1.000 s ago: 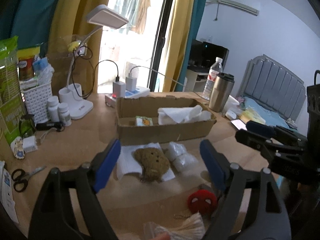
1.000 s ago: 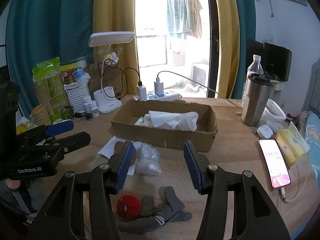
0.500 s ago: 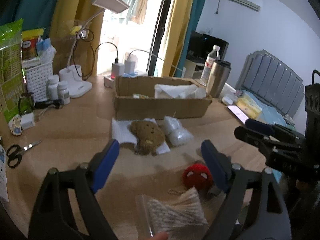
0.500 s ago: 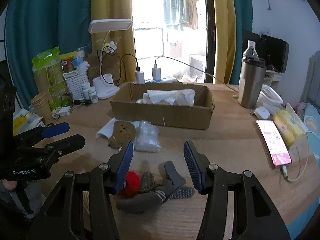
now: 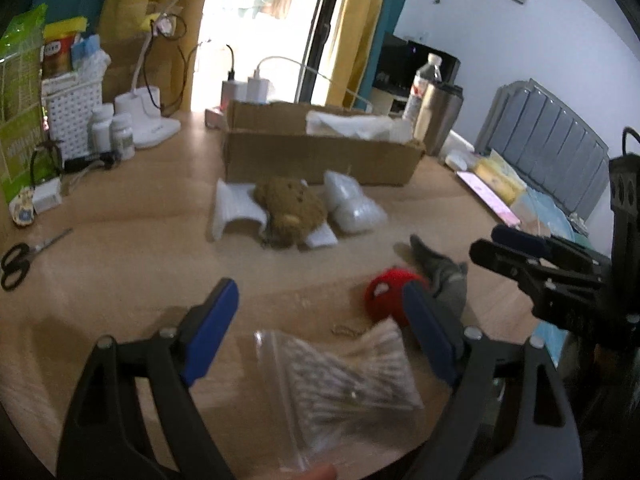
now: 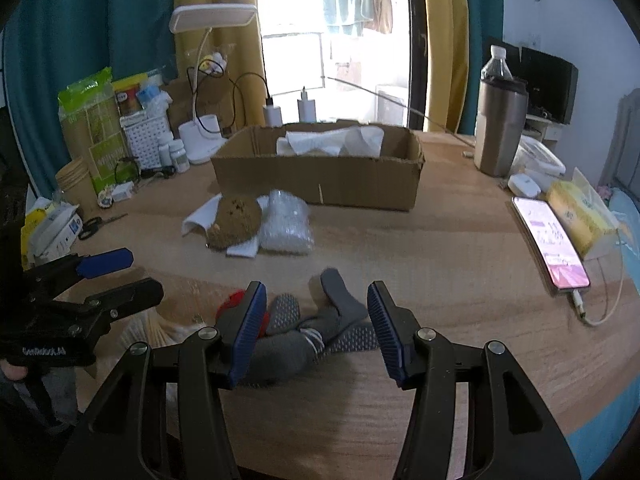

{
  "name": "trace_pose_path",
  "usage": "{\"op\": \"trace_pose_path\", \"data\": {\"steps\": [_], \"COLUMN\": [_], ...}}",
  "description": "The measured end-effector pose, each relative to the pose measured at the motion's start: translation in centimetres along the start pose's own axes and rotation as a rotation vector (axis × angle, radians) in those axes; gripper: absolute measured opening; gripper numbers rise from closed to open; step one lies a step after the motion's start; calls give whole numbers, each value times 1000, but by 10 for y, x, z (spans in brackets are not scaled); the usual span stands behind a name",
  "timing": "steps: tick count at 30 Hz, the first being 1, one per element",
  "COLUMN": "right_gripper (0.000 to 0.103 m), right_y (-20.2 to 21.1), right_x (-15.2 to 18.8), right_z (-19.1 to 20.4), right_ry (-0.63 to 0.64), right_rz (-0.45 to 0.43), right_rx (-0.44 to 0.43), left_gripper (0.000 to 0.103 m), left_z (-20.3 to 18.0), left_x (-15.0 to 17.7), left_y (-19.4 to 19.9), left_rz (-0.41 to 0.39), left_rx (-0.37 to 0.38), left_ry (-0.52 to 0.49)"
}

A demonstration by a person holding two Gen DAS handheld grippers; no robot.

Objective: Organize soft objects
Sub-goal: 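Grasp the cotton swab bag with left tool while right tool grasps the grey sock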

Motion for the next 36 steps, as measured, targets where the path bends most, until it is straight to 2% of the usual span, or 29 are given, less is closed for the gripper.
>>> {"op": "trace_pose_path", "data": {"steps": [15,27,32,34,36], "right_gripper": [56,56,56,54,42], "right_y": [-11,-24,-30,-31,-31], "right_x": [24,38,44,45,44], "right_z": [-2,4,8,11,15], "right_ry": [-25,-57,-78,-82,-86], "right_rz": [57,107,117,122,127], "right_rx": [-10,-49,-68,-86,-112], "left_gripper": [86,86,85,82,77], "left_z": [-23,-21,-17,-15,-13], "left_x": [34,58,58,57,56], "left_y": [-10,-24,-23,-23,-22], "left_rz": [92,185,182,179,177], "left_rx": [43,-9,-18,-20,-20], "left_ry": [-63,-140,-134,-126,-123]}}
Point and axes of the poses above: each gripper's, at about its wrist camera, not at the fingertips, and y roughly against the way its jaws point, z to its left, x to its underside, the point moved 10 cm from there along -y, roughly the way its jaws point, and after that the axes turned 11 degrees about -z, right-handed, at the moved point
